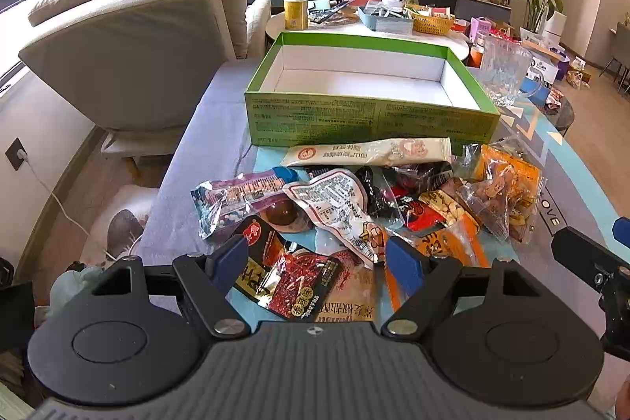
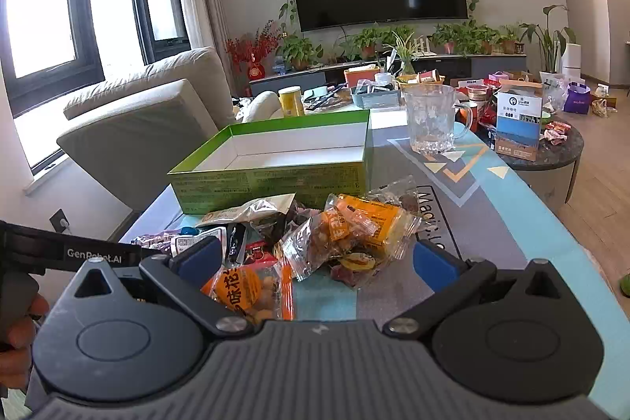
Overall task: Organize snacks
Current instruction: 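Move both tools toward the snack pile in front of the green box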
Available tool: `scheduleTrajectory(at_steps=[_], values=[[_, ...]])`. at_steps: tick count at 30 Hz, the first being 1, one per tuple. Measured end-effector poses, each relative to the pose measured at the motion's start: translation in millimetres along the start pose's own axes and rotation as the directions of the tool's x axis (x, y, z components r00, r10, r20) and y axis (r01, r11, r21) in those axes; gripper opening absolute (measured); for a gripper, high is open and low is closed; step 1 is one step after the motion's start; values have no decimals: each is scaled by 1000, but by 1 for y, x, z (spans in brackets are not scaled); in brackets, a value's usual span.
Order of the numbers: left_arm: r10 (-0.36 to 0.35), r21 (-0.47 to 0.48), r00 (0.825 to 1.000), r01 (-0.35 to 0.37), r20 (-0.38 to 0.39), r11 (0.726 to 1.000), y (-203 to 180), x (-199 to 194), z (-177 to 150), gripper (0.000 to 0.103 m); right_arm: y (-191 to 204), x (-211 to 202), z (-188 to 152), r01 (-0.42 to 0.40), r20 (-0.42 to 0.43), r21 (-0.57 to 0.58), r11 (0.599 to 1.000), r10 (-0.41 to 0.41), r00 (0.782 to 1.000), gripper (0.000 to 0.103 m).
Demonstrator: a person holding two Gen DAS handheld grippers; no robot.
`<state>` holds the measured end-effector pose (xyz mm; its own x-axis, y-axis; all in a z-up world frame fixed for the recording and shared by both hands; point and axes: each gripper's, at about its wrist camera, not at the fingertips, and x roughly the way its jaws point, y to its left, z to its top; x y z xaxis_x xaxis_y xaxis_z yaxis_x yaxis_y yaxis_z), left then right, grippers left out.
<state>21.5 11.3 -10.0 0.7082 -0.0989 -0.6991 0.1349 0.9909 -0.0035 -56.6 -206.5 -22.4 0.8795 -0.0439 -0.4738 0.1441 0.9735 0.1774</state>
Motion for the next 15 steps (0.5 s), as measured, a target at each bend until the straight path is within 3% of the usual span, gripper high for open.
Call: scheduleTrajectory(at_steps=[15], values=[[8,-5,1000,-8,-16,1000,2,2,-3,75,1,1,-2,-1,-13,2,1000,1,1000,51]])
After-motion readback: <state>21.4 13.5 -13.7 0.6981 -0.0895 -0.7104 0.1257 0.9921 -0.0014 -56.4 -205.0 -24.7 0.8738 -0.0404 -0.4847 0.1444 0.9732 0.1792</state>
